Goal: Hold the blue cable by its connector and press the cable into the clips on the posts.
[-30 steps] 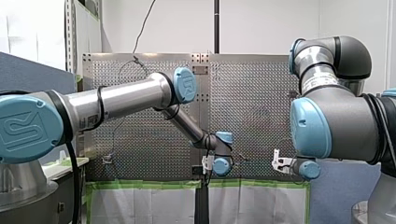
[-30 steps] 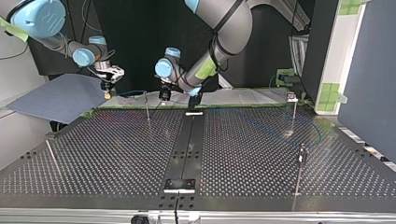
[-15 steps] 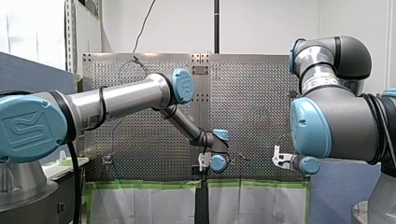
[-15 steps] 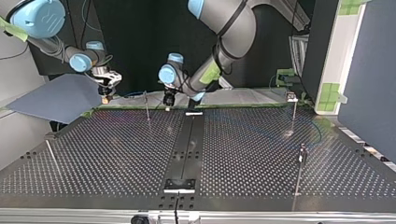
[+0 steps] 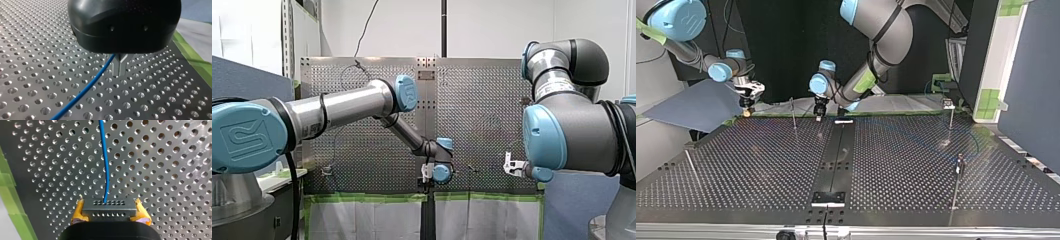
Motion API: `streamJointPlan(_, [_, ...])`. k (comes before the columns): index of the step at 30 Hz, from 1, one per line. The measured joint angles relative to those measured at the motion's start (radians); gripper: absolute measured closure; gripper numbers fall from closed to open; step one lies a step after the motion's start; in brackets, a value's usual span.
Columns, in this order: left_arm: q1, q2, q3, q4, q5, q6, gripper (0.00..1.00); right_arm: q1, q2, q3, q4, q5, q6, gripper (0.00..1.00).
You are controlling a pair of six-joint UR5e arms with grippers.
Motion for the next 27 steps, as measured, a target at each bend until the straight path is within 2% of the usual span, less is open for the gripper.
streamJointPlan(9, [0.009,-0.002,0.004,-0.01,0.004,-0.001,1.0,0.001,0.001,-0.037,0.002,0.0,0.027,1.0])
streamJointPlan(15, [0.011,-0.033,0.03,-0.03,-0.003,-0.004,1.0,0.003,0.001,-0.054,0.002,-0.001,0.041,1.0])
streamJointPlan(21, [0.012,-0.044,0.042,-0.035,-0.028,-0.012,1.0,0.004,0.004,-0.066,0.003,0.0,0.056,1.0])
streamJointPlan(27, [0.006,-0.044,0.05,-0.014,-0.059,-0.011,1.0,0.005,0.005,-0.069,0.004,0.001,0.059,1.0])
